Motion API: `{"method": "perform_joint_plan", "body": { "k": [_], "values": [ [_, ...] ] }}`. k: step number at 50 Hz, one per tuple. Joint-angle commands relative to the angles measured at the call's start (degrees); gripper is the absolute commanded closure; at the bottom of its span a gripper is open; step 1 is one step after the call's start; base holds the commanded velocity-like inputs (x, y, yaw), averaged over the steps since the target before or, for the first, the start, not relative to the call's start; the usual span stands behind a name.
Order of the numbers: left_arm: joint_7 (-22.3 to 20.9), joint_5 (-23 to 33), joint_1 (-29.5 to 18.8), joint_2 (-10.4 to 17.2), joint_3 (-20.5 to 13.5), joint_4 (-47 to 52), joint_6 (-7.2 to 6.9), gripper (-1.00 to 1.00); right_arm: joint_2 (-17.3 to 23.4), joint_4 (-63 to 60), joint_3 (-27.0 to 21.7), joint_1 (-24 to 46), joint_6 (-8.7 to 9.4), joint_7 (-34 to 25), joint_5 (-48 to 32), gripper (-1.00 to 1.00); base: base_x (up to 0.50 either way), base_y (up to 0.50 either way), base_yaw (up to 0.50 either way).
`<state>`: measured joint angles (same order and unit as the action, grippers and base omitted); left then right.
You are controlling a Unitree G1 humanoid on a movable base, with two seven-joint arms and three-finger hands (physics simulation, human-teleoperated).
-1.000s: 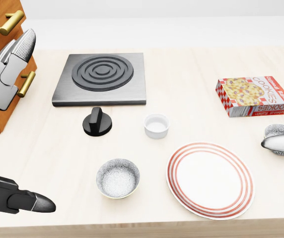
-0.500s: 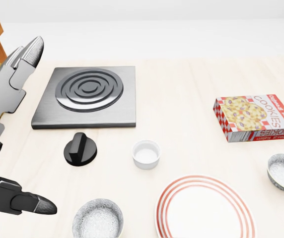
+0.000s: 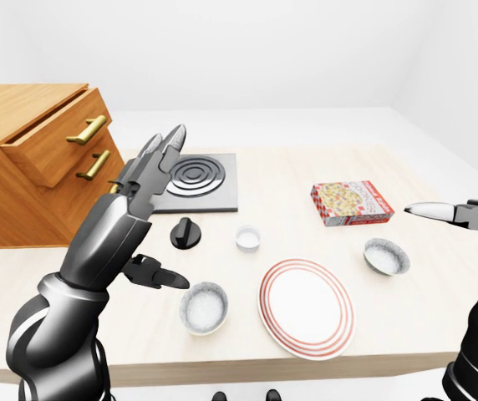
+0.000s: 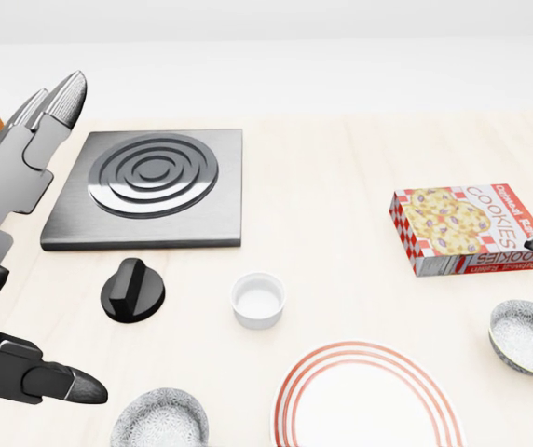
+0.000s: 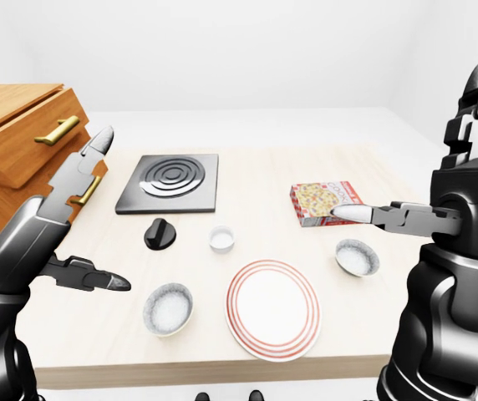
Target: Pick the akita bowl next to the plate and place it on the plate.
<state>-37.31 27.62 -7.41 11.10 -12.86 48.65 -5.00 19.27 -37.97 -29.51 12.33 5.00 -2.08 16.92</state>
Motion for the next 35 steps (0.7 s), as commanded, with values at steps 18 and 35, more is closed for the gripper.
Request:
{"method": "perform_joint_plan", "body": {
  "k": [18, 35],
  "values": [
    [-0.1, 0.4, 0.1, -0.1, 0.1, -0.2, 0.00, -1.00, -1.3, -0.5, 1.0, -0.5, 0.00, -1.2, -1.8, -1.00, -0.09, -0.12, 0.00],
    [-0.2, 0.2, 0.1, -0.2, 0.2, -0.1, 0.00, -1.00, -1.2, -1.3, -0.4, -0.5, 0.00, -0.8, 3.2, -1.00, 0.10, -0.13, 0.00]
  ]
}}
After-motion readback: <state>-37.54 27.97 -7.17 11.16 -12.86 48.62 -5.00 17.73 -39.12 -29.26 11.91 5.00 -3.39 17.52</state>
